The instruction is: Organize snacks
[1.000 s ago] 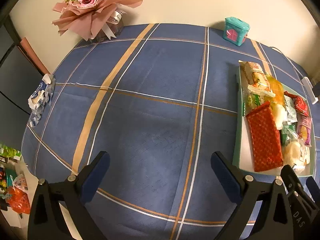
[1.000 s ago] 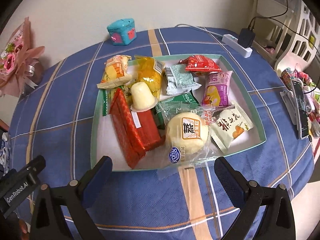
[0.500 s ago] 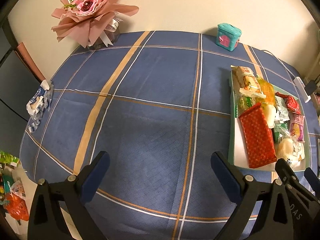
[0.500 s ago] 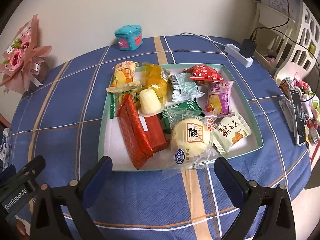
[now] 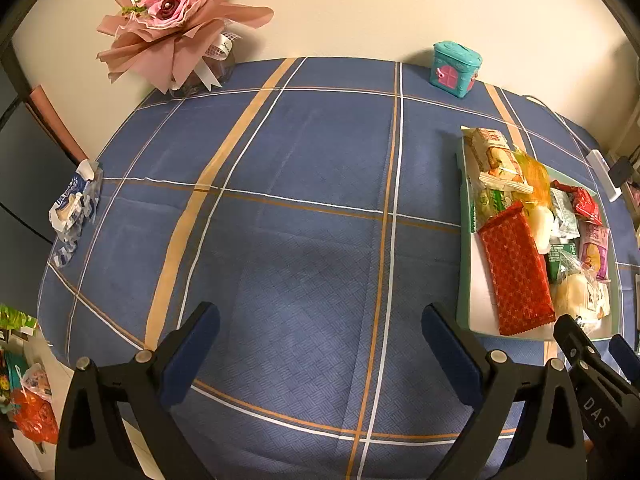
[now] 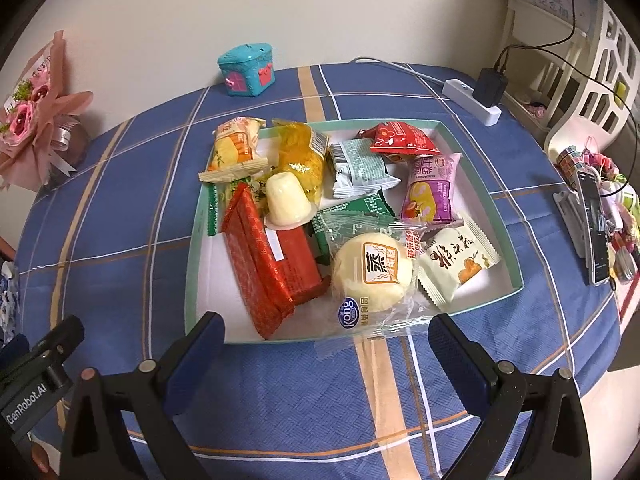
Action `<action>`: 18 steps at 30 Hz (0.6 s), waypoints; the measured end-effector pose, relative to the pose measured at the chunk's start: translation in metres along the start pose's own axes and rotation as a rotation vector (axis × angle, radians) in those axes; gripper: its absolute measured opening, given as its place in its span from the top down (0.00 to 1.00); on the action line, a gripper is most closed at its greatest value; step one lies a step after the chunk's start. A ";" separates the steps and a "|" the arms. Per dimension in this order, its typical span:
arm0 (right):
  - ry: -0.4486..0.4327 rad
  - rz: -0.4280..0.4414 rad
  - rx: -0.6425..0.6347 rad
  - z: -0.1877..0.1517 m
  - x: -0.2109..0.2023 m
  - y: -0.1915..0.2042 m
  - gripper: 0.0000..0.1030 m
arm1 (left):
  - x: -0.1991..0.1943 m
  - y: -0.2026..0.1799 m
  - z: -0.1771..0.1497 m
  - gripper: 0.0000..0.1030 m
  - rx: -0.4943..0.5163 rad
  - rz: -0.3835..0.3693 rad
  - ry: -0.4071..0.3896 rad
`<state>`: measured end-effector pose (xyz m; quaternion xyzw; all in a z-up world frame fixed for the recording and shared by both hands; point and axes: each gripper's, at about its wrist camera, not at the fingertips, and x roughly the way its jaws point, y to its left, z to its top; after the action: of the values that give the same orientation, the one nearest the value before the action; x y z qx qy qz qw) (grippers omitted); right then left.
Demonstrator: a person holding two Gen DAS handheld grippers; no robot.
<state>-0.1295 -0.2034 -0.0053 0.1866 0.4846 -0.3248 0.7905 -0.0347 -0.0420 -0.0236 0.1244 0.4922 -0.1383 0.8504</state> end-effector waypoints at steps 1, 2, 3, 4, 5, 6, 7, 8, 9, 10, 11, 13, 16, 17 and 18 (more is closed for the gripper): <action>0.002 -0.001 -0.001 0.000 0.001 0.000 0.00 | 0.000 0.000 0.000 0.02 -0.002 0.000 0.002; 0.003 0.000 -0.001 0.000 0.001 0.000 0.00 | 0.001 0.001 0.000 0.02 -0.003 0.000 0.004; 0.004 0.000 -0.002 0.000 0.001 0.000 0.00 | 0.001 0.001 0.000 0.02 -0.004 0.000 0.005; 0.005 0.001 -0.002 0.000 0.001 0.000 0.00 | 0.001 0.001 0.000 0.02 -0.005 0.000 0.006; 0.005 0.002 -0.002 0.001 0.001 0.000 0.00 | 0.001 0.001 0.000 0.02 -0.006 -0.001 0.006; 0.005 0.002 -0.002 0.001 0.001 0.000 0.00 | 0.001 0.001 0.001 0.02 -0.006 -0.001 0.006; 0.006 0.001 -0.003 0.001 0.002 0.000 0.00 | 0.001 0.001 0.001 0.02 -0.006 -0.001 0.006; 0.008 0.001 -0.002 0.001 0.002 0.000 0.00 | 0.002 0.002 0.001 0.02 -0.005 -0.001 0.006; 0.009 0.001 -0.002 0.001 0.002 0.000 0.00 | 0.002 0.002 0.001 0.02 -0.004 -0.001 0.006; 0.010 0.001 -0.002 0.001 0.003 -0.001 0.00 | 0.002 0.002 0.001 0.02 -0.004 -0.002 0.007; 0.011 0.000 -0.001 0.001 0.003 -0.001 0.00 | 0.002 0.002 0.001 0.02 -0.003 -0.002 0.008; 0.012 -0.001 0.000 0.001 0.003 -0.001 0.00 | 0.002 0.001 0.001 0.02 -0.003 -0.001 0.008; 0.015 -0.001 -0.002 0.001 0.004 -0.001 0.00 | 0.002 0.001 0.001 0.02 -0.004 -0.001 0.009; 0.016 -0.002 -0.001 0.001 0.004 -0.001 0.00 | 0.002 0.001 0.001 0.02 -0.005 -0.001 0.009; 0.017 -0.002 -0.001 0.001 0.005 -0.001 0.00 | 0.002 0.001 0.001 0.02 -0.005 -0.001 0.009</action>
<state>-0.1283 -0.2064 -0.0089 0.1886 0.4918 -0.3237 0.7860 -0.0323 -0.0420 -0.0249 0.1227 0.4965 -0.1372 0.8483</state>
